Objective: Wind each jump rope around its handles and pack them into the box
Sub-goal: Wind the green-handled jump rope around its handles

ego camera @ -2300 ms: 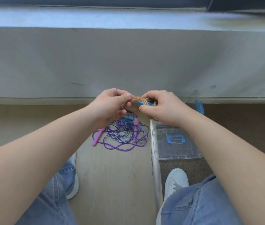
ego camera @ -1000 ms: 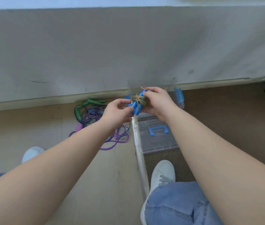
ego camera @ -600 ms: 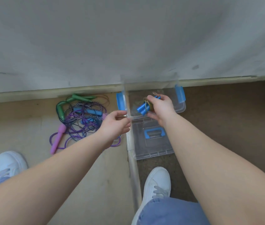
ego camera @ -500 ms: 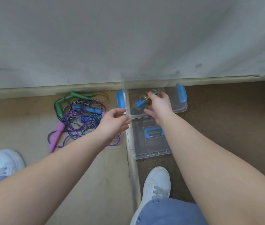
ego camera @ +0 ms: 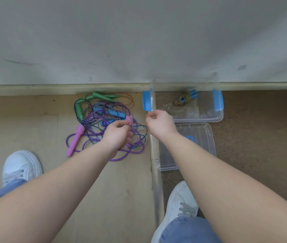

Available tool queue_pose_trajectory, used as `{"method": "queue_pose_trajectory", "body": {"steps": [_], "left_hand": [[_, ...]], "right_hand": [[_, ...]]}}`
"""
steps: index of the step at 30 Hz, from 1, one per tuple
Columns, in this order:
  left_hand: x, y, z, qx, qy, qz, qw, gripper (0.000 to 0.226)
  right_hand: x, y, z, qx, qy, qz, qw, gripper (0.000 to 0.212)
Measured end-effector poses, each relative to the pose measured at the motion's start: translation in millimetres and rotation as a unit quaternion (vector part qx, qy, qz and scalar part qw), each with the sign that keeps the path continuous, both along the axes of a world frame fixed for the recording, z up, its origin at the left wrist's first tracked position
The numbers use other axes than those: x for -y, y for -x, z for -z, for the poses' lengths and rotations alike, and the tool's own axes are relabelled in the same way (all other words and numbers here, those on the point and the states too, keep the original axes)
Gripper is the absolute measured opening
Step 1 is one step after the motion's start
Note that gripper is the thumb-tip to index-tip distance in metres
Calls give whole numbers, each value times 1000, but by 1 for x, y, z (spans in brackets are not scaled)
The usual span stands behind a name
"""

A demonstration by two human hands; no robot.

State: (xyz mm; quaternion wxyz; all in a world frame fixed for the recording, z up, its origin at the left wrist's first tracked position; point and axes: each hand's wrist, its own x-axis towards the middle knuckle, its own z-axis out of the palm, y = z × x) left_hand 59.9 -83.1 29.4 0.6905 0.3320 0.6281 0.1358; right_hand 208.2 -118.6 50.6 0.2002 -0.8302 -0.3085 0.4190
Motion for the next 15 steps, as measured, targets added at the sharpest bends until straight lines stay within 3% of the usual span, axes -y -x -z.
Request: {"method": "queue_pose_trajectory", "body": {"steps": [7,12,15], "left_hand": [[-19,17,36,-90,-34,18,995,31],[-28,26,49,-169,-100,95,976,46],[-35,34,60,-217,-116,161,956,59]], "right_hand": [[-17,34,20,60,-11,-49,997,25],[-20,63,54,17,43,-131,990,53],[-21,67,72,47,48,-140,988,50]]}}
